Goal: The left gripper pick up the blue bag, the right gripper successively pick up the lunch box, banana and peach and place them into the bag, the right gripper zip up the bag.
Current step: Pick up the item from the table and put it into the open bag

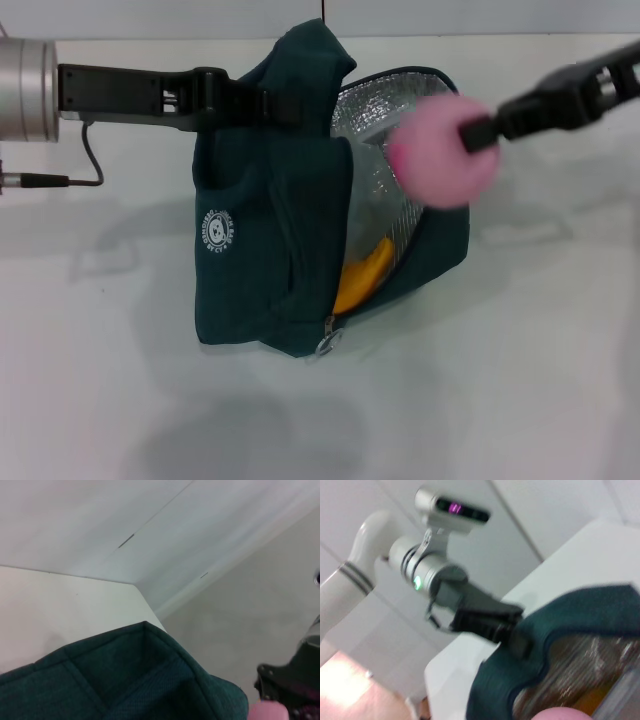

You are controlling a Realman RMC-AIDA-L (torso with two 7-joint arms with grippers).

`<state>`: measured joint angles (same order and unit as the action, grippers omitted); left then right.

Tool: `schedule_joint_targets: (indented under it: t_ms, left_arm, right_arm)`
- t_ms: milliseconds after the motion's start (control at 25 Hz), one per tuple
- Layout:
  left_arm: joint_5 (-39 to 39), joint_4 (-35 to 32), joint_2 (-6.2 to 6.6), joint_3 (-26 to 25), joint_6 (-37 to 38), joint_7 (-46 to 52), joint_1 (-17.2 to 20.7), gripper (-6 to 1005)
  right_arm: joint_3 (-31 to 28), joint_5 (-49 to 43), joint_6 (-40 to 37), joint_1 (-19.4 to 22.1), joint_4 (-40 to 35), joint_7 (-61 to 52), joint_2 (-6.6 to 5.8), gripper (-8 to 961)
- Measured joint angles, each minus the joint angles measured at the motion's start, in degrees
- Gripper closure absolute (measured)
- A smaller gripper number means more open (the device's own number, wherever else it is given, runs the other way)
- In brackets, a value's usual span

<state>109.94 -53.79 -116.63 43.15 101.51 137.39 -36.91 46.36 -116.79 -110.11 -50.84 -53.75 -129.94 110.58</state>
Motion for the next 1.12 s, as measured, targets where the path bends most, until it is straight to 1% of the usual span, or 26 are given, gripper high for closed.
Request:
schedule_joint_targets:
  t_ms: [80,200,240,280,320,440,560,600,920,1120]
  left_arm:
    - [0.00,0.00,0.00,0.00,0.00,0.00,0.00,956]
    - [0.00,0.00,0.00,-0.01,0.00,-0.01,0.00,956]
    - [0.00,0.00,0.00,-0.04,0.00,-0.02,0.00,956]
    - [-0.03,0.00,0.00,-0.09,0.00,-0.02,0.00,956]
    - [-0.09,0.00,0.00,-0.11,0.00,-0.02,0.00,956]
    - [-0.19,0.00,0.05,-0.15,0.00,-0.02,0.00,956]
    - [-0.22,0.00,0.12,-0.60,0.00,-0.02,0.00,956]
    - [-0.37,0.00,0.16,-0.84,0.00,-0.02,0.00,956]
    - [-1.57,0.75,0.49,-0.88,0.00,-0.02,-0.03,956]
    - [-1.58,0.80,0.52,-0.96,0.00,0.16,-0.01,956]
  right_arm:
    - [-0.01,0.45,1.89,-0.08,0.28,1.27,0.62,918]
    - [0.40,1.38,3.81,-0.79,0.79,3.07,2.05,916]
    - [0.57,1.45,4.46,-1.40,1.28,3.85,2.73,916]
    - [0.57,1.45,4.46,-1.40,1.28,3.85,2.73,915]
    - [0.81,1.41,4.88,-1.93,1.76,4.38,3.12,915]
    - [2.35,1.14,6.02,-2.55,2.43,4.74,3.64,913]
    - [4.00,1.02,7.19,-2.74,2.96,4.78,3.74,911]
    - [4.56,0.98,7.30,-2.75,3.17,4.77,3.58,910]
    - [5.59,0.66,7.28,-2.77,3.37,4.33,3.09,905]
    - [5.53,0.66,7.48,-2.48,3.40,4.45,2.97,804]
